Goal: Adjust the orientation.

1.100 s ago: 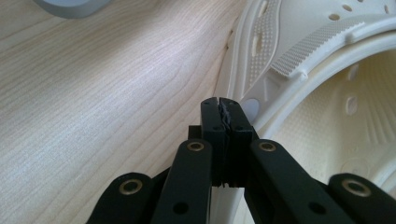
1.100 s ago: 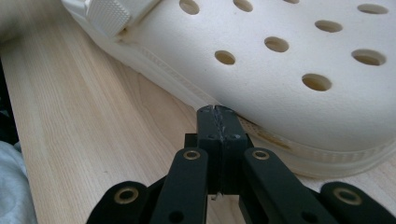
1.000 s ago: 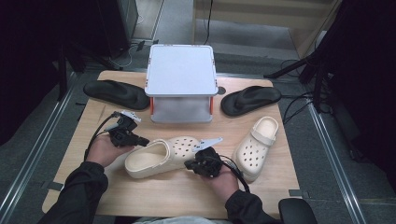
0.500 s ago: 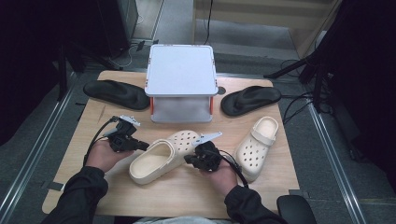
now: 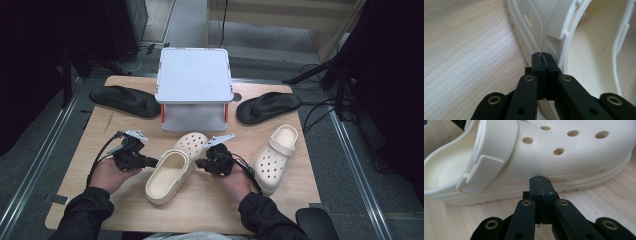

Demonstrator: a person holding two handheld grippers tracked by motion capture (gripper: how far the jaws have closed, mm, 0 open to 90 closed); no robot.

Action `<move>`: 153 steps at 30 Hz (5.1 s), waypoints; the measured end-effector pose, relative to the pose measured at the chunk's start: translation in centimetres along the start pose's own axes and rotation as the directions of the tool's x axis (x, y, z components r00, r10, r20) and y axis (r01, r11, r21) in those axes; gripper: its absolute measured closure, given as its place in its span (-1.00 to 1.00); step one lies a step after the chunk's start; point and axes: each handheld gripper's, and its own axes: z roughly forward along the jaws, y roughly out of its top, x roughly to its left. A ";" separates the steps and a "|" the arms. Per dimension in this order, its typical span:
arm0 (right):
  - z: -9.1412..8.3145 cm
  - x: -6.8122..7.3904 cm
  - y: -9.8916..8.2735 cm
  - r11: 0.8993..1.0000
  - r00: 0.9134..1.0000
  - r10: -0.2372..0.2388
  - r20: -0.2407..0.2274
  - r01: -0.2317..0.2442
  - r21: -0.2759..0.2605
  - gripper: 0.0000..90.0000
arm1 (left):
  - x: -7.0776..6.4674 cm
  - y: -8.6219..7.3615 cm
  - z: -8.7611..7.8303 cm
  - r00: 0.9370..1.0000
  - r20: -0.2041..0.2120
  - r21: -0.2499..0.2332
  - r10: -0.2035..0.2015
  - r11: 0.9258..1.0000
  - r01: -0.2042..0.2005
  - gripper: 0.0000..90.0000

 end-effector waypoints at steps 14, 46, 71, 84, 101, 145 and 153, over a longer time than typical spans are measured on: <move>1.0 -0.6 1.6 1.000 1.000 0.009 0.023 -0.009 0.004 1.00 | -1.5 -0.7 0.3 1.000 0.022 -0.002 0.001 1.000 -0.001 1.00; -4.1 -2.1 0.8 0.996 0.998 -0.034 -0.060 0.029 -0.089 0.48 | -0.2 0.0 -1.8 1.000 -0.011 -0.097 0.007 0.995 -0.008 0.04; -12.4 -4.5 -6.0 0.990 0.998 0.030 0.048 -0.024 -0.138 0.59 | 0.7 1.8 -1.3 0.999 -0.024 -0.124 0.023 0.992 -0.026 -0.08; -15.4 -6.0 -9.2 0.985 0.989 0.103 0.102 -0.087 -0.148 0.80 | 0.9 2.3 -1.1 0.999 -0.028 -0.127 0.022 0.992 -0.025 -0.08; -17.7 -7.6 -12.2 0.990 0.982 0.112 0.153 -0.096 -0.107 1.00 | 1.1 2.3 -0.8 1.000 -0.021 -0.118 0.023 0.993 -0.026 -0.08; -14.0 -8.2 -9.0 0.988 0.990 0.123 0.075 -0.115 -0.105 1.00 | 0.8 2.3 -0.8 0.999 -0.031 -0.126 0.032 0.991 -0.036 -0.08; -12.9 -8.3 -7.4 0.985 0.983 0.150 0.106 -0.139 -0.099 1.00 | 0.8 2.3 -0.9 0.999 -0.034 -0.127 0.032 0.991 -0.036 -0.07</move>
